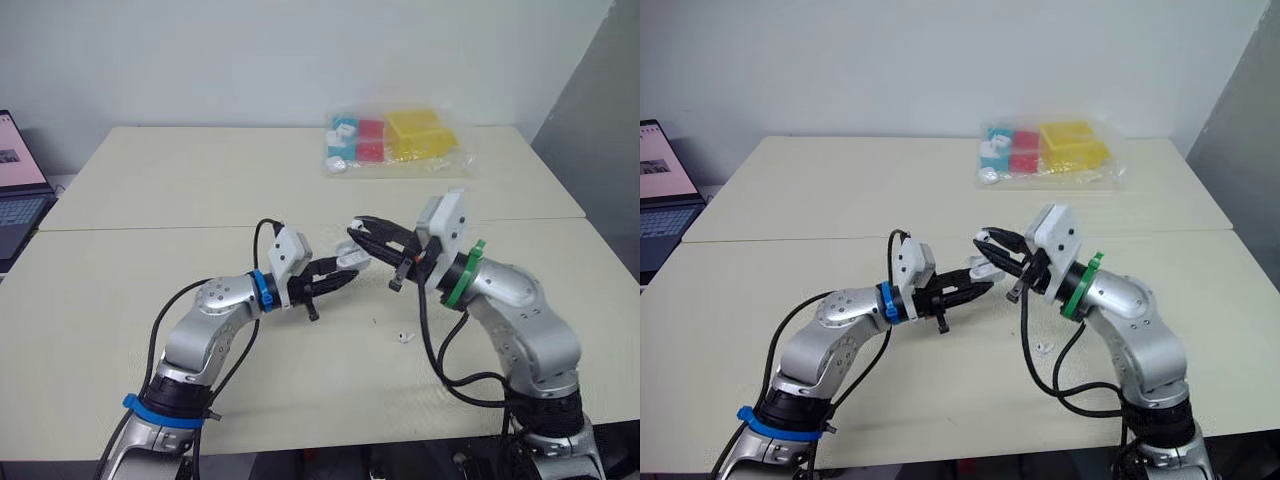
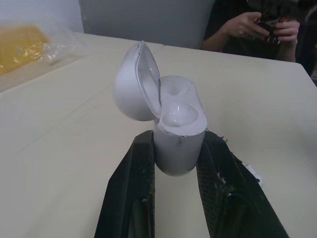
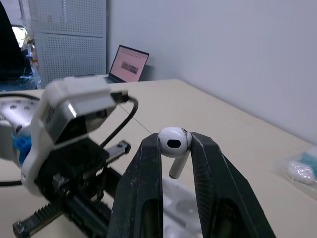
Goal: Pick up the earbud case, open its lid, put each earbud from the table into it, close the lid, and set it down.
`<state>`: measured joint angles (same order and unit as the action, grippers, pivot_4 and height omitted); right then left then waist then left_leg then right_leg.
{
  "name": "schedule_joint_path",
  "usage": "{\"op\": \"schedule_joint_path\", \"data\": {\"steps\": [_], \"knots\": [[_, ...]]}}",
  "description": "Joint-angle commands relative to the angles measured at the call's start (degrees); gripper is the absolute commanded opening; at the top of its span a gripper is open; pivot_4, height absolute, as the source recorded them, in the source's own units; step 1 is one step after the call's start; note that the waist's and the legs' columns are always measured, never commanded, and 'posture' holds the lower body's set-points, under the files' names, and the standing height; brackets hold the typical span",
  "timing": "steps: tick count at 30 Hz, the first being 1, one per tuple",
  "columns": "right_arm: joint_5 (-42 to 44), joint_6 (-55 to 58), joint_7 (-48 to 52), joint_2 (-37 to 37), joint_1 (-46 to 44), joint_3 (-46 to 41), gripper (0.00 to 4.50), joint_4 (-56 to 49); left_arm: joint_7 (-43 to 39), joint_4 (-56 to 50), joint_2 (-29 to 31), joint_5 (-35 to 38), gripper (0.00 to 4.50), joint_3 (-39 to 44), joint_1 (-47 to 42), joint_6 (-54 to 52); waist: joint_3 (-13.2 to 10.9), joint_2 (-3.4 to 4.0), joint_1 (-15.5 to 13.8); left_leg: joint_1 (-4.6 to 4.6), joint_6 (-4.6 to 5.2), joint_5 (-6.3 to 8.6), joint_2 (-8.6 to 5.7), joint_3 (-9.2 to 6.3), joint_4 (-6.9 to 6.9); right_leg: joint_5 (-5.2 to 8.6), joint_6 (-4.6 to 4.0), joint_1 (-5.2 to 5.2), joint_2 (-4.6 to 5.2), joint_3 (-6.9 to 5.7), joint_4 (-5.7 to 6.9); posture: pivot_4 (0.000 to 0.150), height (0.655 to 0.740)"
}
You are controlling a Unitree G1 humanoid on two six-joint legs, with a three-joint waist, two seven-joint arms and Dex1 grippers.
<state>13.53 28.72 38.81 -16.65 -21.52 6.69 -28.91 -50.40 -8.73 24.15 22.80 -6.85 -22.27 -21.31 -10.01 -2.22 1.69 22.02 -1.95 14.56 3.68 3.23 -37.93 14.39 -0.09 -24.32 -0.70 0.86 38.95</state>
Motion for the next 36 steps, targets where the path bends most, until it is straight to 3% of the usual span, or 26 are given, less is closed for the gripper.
{"op": "schedule_joint_path", "data": {"steps": [1, 18, 29, 36], "knots": [[-2.4, -6.1, -1.3, -0.4, 1.9, 1.6, 0.44, 0.7, 0.3, -1.5, -0.1, 1.5, 0.79, 1.6, -0.9, -0.5, 0.0, 0.0, 0.0, 0.0, 0.0, 0.0, 0.0, 0.01, 0.0, 0.0, 0.0, 0.0, 0.0, 0.01, 0.0, 0.15, 0.74], [-4.2, -13.4, -4.1, -1.8, 3.7, 2.0, 0.44, 6.0, 0.0, -2.1, 0.5, 1.8, 0.79, 1.8, -0.8, -0.6, 0.0, 0.0, 0.0, 0.01, 0.0, 0.0, 0.01, 0.01, 0.04, 0.0, 0.0, -0.01, 0.01, 0.02, -0.05, 0.15, 0.74], [-5.2, -12.7, -4.1, -3.8, 4.4, 3.7, 0.44, 5.5, 0.4, -2.5, 0.1, 1.7, 0.79, 1.8, -0.8, -0.1, 0.0, 0.0, 0.0, 0.0, 0.0, 0.0, 0.01, 0.01, 0.04, 0.0, 0.0, -0.02, 0.01, 0.02, -0.05, 0.15, 0.74], [-2.6, -5.9, -3.7, -4.3, 4.2, 3.7, 0.44, 3.1, 0.2, -2.3, 0.0, 0.9, 0.79, 1.4, -0.8, 1.1, 0.0, 0.0, 0.0, 0.01, 0.0, 0.0, 0.02, 0.01, 0.07, 0.01, 0.0, -0.02, 0.01, 0.02, -0.06, 0.15, 0.74]]}}
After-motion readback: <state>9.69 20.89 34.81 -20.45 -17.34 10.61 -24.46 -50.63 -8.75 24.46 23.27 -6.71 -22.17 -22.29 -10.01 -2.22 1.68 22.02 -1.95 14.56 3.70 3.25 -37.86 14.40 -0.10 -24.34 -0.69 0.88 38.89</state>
